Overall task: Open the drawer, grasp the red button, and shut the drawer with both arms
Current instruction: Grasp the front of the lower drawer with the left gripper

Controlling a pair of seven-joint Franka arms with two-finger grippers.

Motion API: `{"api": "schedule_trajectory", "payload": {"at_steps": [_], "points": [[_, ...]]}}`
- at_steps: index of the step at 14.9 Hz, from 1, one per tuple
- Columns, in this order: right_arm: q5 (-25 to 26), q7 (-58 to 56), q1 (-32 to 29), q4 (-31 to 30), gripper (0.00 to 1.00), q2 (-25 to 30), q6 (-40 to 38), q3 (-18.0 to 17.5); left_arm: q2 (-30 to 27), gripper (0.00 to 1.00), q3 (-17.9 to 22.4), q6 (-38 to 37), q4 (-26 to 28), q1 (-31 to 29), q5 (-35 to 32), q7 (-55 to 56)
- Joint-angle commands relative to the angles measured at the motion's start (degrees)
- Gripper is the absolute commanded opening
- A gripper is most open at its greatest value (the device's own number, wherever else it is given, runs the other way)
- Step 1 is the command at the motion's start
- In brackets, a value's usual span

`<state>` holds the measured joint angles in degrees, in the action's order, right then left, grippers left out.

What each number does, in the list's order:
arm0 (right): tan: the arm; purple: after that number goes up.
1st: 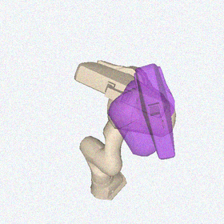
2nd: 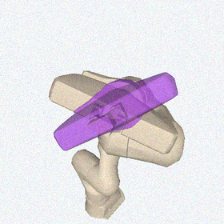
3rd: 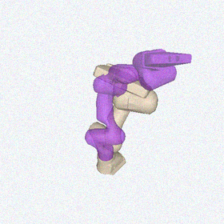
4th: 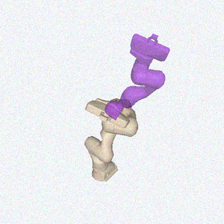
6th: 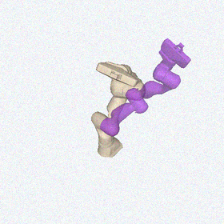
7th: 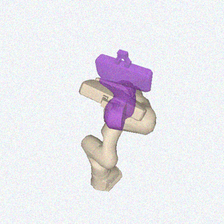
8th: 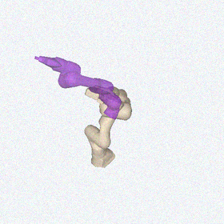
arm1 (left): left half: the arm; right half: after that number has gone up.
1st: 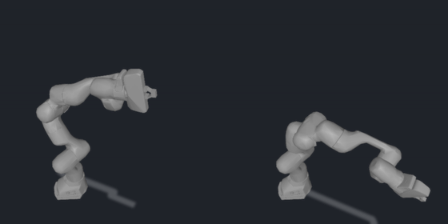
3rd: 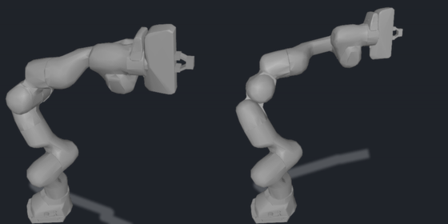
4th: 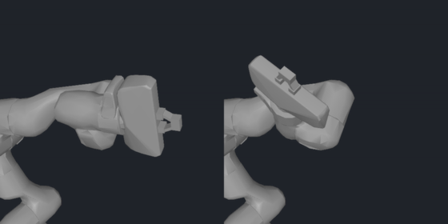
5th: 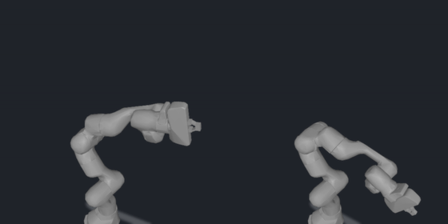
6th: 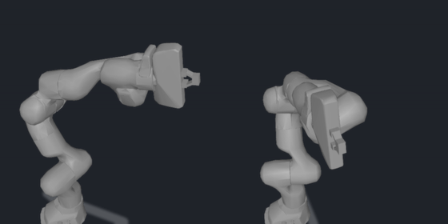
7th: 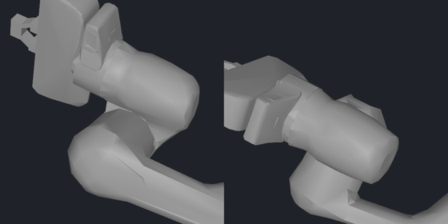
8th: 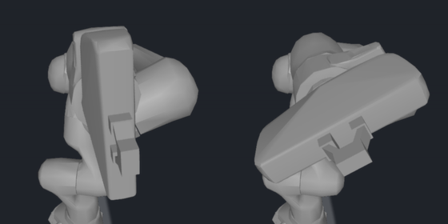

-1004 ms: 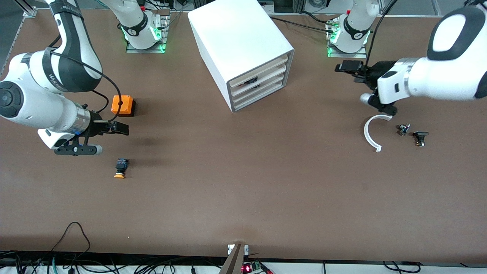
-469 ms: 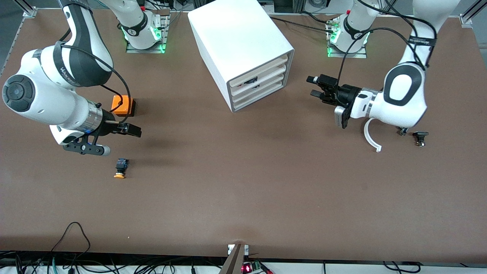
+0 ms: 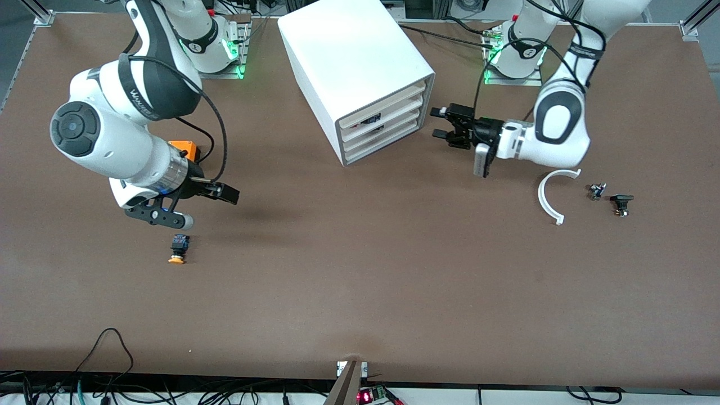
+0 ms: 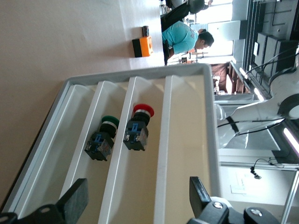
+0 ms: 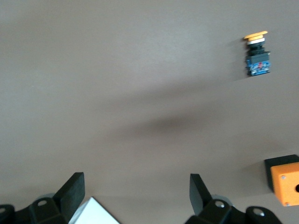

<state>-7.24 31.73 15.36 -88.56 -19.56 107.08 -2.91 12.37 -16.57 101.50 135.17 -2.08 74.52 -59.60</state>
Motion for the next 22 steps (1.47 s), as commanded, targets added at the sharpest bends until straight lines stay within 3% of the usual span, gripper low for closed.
{"api": "schedule_trajectory", "payload": {"at_steps": [1,6,8,11,19,22], "points": [[-0.2,5.4,2.3,3.3,0.99,-2.3,-0.4,0.4,-1.7,0.78,-2.7,4.7,3.6,-0.2,2.0,-6.6],[-0.1,10.0,4.4,7.9,0.99,-4.7,-0.4,0.4,1.5,0.68,-2.7,5.2,3.9,0.0,3.0,-13.5],[-0.1,13.2,5.4,10.3,0.99,-6.0,-0.3,0.4,1.4,0.66,-3.5,6.4,5.8,1.3,6.9,-14.2],[-0.3,17.9,6.8,13.9,0.99,-8.2,-0.3,0.4,1.6,0.51,-5.2,8.5,7.2,1.6,10.0,-16.1],[-0.3,26.3,10.0,20.4,0.99,-12.2,-0.4,0.4,2.9,0.3,-6.8,9.9,7.7,1.7,10.6,-16.2],[-0.3,29.3,11.4,22.2,0.99,-13.2,-0.4,0.4,3.5,0.27,-6.9,10.0,7.6,1.8,10.6,-16.4]]}}
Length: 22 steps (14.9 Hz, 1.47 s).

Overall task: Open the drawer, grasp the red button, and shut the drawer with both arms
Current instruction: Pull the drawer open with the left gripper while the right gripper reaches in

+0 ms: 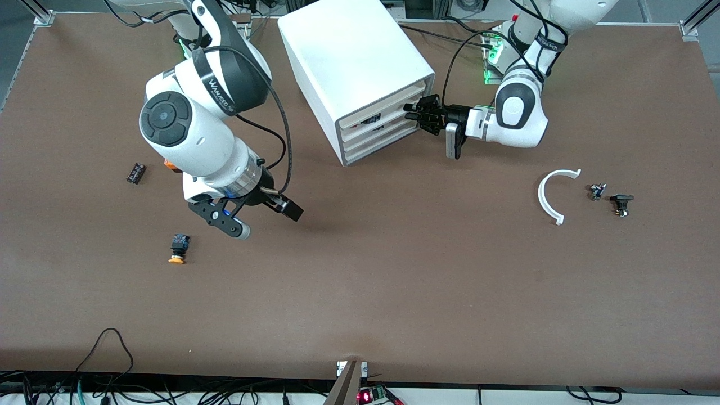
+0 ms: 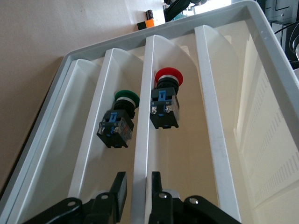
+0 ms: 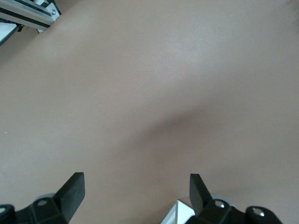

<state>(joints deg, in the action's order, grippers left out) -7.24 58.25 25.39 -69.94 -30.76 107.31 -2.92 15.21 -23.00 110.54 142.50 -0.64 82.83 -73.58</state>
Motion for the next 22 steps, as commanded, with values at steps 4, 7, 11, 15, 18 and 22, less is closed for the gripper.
{"api": "schedule_trajectory", "payload": {"at_steps": [4,7,11,15,18,22], "points": [[-0.3,8.3,3.6,4.6,0.99,-3.2,-0.5,0.5,0.6,0.0,-1.4,3.0,0.3,0.9,2.2,-2.4],[-0.2,12.2,5.2,4.6,0.99,-3.5,0.3,0.5,0.3,0.0,-1.7,2.9,0.0,0.6,2.1,-2.4],[-0.2,18.0,7.0,4.6,0.99,-4.3,2.9,0.5,0.3,0.0,-1.4,2.9,-0.5,-0.1,1.7,-2.4],[-0.2,21.7,8.5,5.2,0.99,-5.1,3.9,0.5,2.3,0.0,-1.0,3.4,-2.7,-1.2,-0.5,-2.2],[-0.1,23.9,9.9,6.9,0.99,-6.2,3.9,0.5,3.0,0.0,-0.6,3.5,-4.4,-3.6,-0.8,-1.7],[-0.1,27.8,11.9,8.4,0.99,-8.1,4.6,0.6,7.9,0.0,-0.2,3.5,-10.0,-7.7,-7.5,-1.5]]}}
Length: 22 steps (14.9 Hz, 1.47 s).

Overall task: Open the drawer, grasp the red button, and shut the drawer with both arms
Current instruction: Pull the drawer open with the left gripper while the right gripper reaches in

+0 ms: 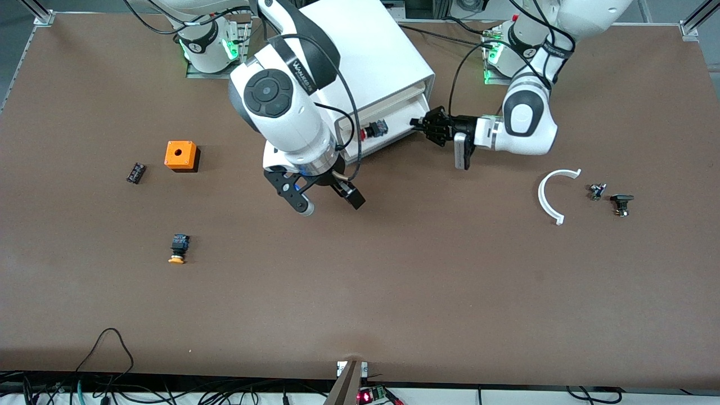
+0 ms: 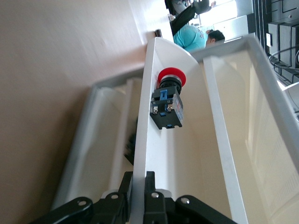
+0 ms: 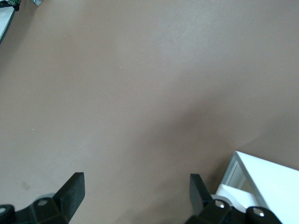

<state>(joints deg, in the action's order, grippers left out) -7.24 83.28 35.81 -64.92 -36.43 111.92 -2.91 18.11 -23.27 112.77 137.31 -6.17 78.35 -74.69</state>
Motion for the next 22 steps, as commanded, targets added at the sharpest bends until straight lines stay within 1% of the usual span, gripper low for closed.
{"api": "schedule_trajectory", "payload": {"at_steps": [1,3,6,9,11,12,14,15,18,20,22], "points": [[-0.1,4.1,2.3,3.7,0.99,-2.7,0.0,0.7,6.6,0.0,0.5,1.2,-6.7,-2.9,-4.6,-0.4],[-0.1,6.9,4.0,3.7,0.99,-3.0,-0.2,0.7,9.5,0.0,0.9,1.1,-11.2,-4.4,-8.1,0.2],[0.4,11.3,6.8,3.7,0.99,-3.8,-0.4,1.0,11.9,0.0,0.9,0.4,-16.6,-7.2,-14.2,3.3],[1.8,13.7,8.9,3.7,0.99,-4.9,-0.5,1.0,12.4,0.0,0.9,0.3,-19.6,-7.8,-17.3,5.9],[2.5,15.2,10.1,4.4,0.99,-6.6,0.3,1.1,12.8,0.0,0.9,0.3,-19.7,-7.9,-17.4,6.0],[3.0,16.4,10.2,5.7,0.99,-7.8,0.8,1.1,12.8,0.06,0.9,0.3,-19.7,-8.0,-17.4,6.0],[3.2,17.9,10.9,8.2,0.99,-10.2,1.8,1.1,12.7,0.96,0.8,0.3,-20.2,-8.2,-17.5,6.0],[3.2,18.1,11.1,8.4,0.99,-10.8,2.3,1.1,12.7,1.0,0.9,-0.8,-20.4,-8.9,-17.7,6.0],[3.2,19.6,11.8,8.4,0.99,-12.4,5.9,1.1,12.2,1.0,1.1,-5.1,-21.8,-10.3,-19.0,8.4],[3.2,20.6,12.2,8.4,0.99,-13.4,7.3,1.0,12.1,1.0,1.0,-9.9,-25.4,-11.7,-24.6,14.9],[3.2,21.7,13.1,8.4,0.99,-14.5,8.5,1.0,12.0,1.0,1.0,-16.0,-30.1,-12.5,-28.9,25.0]]}}
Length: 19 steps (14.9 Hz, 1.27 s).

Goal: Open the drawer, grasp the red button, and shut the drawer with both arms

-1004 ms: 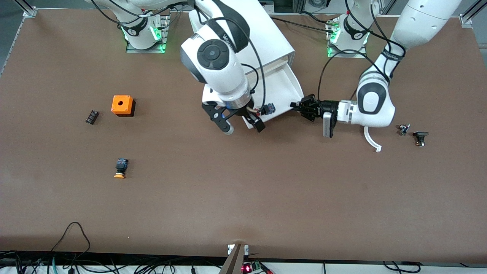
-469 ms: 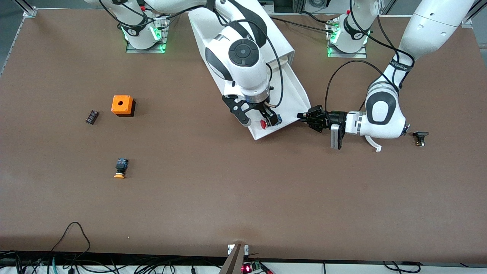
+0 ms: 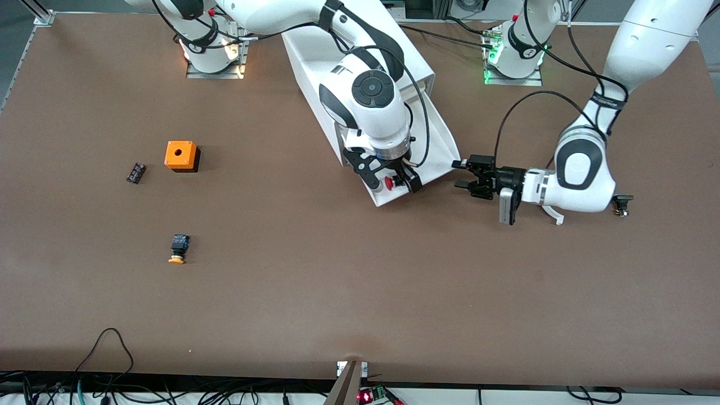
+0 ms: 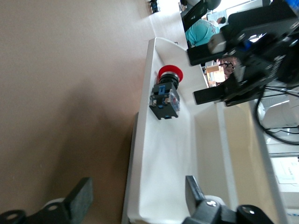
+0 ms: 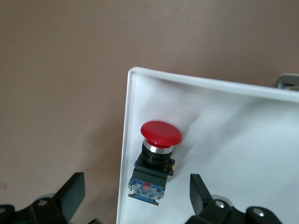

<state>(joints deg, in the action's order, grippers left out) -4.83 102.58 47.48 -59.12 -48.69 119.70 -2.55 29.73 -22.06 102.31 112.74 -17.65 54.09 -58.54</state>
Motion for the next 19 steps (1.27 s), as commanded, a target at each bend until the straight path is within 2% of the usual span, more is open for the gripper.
{"api": "schedule_trajectory", "payload": {"at_steps": [1,5,6,7,9,11,12,16,19], "points": [[0.8,2.5,2.0,2.6,0.99,-2.8,0.8,0.7,0.1,1.0,-0.3,-8.0,-7.8,-1.1,-6.9,13.9],[0.8,2.5,2.4,2.5,0.99,-3.1,0.4,0.6,-1.8,1.0,-0.9,-12.9,-13.5,-0.8,-12.7,30.7],[0.8,2.5,2.4,2.5,0.94,-3.1,0.3,0.6,-2.6,1.0,-1.1,-13.8,-14.6,-0.5,-14.1,35.5],[0.8,2.3,2.4,2.5,0.81,-3.0,0.1,0.6,-3.3,1.0,-1.4,-14.7,-16.0,-0.3,-15.8,40.2],[0.8,2.2,2.3,2.5,0.38,-3.0,0.0,0.6,-3.7,1.0,-3.7,-15.6,-18.7,-0.3,-19.9,48.0],[0.8,2.2,2.3,2.5,0.04,-2.9,0.0,0.6,-3.8,1.0,-6.0,-16.4,-21.8,-0.3,-24.4,55.9],[0.8,2.2,2.2,2.5,0.0,-2.9,-0.1,0.6,-3.8,1.0,-7.8,-16.4,-23.4,-0.3,-26.9,60.3],[0.8,2.3,2.1,2.5,0.0,-2.5,-2.5,1.0,-3.8,1.0,-14.8,-16.5,-28.2,-0.3,-41.4,76.5],[0.8,1.9,1.6,2.7,0.0,-0.1,-5.3,0.9,-3.8,1.0,-17.9,-17.8,-31.5,-0.2,-53.8,79.4]]}}
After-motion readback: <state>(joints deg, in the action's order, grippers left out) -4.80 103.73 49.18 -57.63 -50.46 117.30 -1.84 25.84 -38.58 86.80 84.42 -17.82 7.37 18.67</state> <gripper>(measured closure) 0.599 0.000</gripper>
